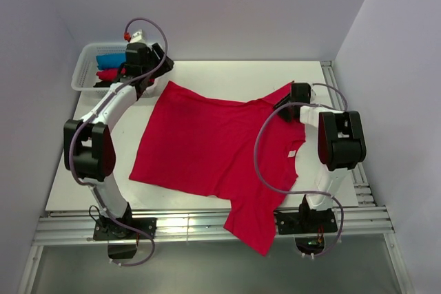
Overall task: Roll the t-shirts
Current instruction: Flatten the tshirt
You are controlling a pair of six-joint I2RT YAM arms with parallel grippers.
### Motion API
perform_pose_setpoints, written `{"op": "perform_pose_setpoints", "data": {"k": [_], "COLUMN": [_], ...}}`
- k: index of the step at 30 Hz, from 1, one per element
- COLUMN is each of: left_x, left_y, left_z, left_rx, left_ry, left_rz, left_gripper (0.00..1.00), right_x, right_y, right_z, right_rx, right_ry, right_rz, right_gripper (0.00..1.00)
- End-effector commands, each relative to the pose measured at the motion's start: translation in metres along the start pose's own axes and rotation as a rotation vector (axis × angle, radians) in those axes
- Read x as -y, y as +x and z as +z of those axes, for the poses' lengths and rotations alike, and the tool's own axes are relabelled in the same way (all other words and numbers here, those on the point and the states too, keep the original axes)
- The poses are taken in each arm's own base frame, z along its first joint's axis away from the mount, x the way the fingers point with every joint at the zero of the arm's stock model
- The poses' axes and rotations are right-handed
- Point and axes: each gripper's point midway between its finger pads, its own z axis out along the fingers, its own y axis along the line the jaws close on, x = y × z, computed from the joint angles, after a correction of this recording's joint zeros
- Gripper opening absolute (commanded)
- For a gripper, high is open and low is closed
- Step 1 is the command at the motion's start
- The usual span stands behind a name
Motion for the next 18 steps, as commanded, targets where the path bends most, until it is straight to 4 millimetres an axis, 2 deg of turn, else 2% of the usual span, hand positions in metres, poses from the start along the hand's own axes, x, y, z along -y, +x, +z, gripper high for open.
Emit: {"op": "perform_pose_setpoints", "data": {"k": [1,2,3,5,6,7,10,11,14,15,18], "left_x": [0.030,0.031,0.028,0.034,0.028,0.031,0.029,0.022,0.020,0.014,0.014], "left_y": [-0.017,-0.015,-0.006,-0.014,-0.005,-0.010,-0.004,0.003,0.014,0.026,0.042], "left_z": [-0.028,-0.032,-0.035,-0.049,-0.052,-0.063,-0.078,-0.080,-0.088,-0.089,-0.099], "left_rx": [0.061,0.060,0.043,0.080,0.066,0.086,0.091,0.080,0.071,0.057,0.050], "left_ry": [0.079,0.081,0.076,0.098,0.086,0.096,0.095,0.074,0.046,0.019,0.014], "left_rz": [0.038,0.036,0.035,0.029,0.026,0.025,0.013,0.001,-0.045,-0.054,-0.084], "left_gripper": [0.63,0.62,0.62,0.61,0.61,0.61,0.61,0.60,0.59,0.58,0.57], "right_x": [-0.008,-0.009,-0.003,-0.004,-0.004,-0.005,-0.005,-0.003,-0.006,-0.003,-0.004], "right_y": [-0.016,-0.016,-0.025,-0.028,-0.029,-0.033,-0.037,-0.036,-0.040,-0.038,-0.037], "right_z": [0.004,0.005,0.006,0.009,0.010,0.010,0.011,0.013,0.018,0.019,0.023], "right_rx": [0.041,0.036,0.044,0.044,0.046,0.055,0.067,0.063,0.060,0.046,0.032], "right_ry": [0.010,0.006,0.010,0.014,0.017,0.021,0.024,0.030,0.027,0.043,0.048], "right_rz": [0.045,0.050,0.071,0.075,0.078,0.079,0.090,0.093,0.105,0.107,0.112], "right_gripper": [0.45,0.45,0.45,0.45,0.45,0.45,0.45,0.45,0.44,0.44,0.43]}}
